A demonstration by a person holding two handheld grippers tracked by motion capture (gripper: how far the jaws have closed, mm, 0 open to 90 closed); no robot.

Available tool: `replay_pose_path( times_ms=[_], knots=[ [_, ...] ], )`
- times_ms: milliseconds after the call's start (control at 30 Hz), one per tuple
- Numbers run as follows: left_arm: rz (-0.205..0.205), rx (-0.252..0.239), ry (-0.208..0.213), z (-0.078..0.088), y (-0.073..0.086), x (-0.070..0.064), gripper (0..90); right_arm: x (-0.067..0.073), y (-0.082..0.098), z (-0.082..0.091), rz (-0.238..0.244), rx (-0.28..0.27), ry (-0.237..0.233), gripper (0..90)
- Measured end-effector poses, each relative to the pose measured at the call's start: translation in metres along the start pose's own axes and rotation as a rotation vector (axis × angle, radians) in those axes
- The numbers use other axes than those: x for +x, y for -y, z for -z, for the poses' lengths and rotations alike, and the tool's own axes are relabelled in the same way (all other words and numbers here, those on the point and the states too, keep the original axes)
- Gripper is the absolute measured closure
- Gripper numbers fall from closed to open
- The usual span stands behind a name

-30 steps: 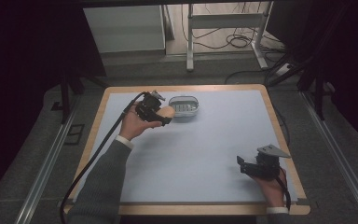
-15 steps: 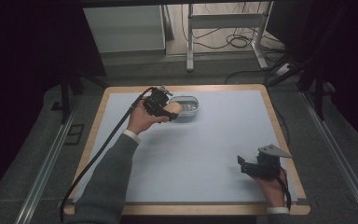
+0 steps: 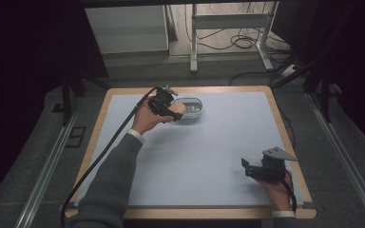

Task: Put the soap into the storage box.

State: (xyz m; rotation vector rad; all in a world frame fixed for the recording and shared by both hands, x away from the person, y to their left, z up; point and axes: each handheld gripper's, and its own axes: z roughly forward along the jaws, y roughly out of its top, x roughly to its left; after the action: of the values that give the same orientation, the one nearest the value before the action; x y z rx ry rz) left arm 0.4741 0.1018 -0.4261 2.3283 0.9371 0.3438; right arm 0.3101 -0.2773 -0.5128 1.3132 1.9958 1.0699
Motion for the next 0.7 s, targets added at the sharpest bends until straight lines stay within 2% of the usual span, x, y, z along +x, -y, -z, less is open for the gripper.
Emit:
replay_pose_path(
  times_ms=[200, 267, 467, 567, 700],
  knots=[
    [0.010, 0.003, 0.012, -0.012, -0.008, 0.006, 32.7, 0.001, 0.000, -0.001, 0.005, 0.007, 0.001, 7.4],
    [-0.003, 0.016, 0.006, -0.016, -0.011, 0.008, 32.7, 0.001, 0.000, -0.001, 0.003, 0.006, 0.000, 7.4],
    [0.000, 0.020, 0.019, -0.028, -0.019, 0.011, 32.7, 0.002, 0.000, -0.001, 0.005, 0.005, -0.001, 7.4],
    [-0.014, 0.034, 0.009, -0.033, -0.023, 0.012, 32.7, 0.001, 0.000, -0.001, 0.006, 0.006, 0.000, 7.4],
    [0.007, 0.032, 0.018, -0.038, -0.028, 0.014, 32.7, 0.001, 0.000, -0.001, 0.005, 0.007, 0.004, 7.4]
  ],
)
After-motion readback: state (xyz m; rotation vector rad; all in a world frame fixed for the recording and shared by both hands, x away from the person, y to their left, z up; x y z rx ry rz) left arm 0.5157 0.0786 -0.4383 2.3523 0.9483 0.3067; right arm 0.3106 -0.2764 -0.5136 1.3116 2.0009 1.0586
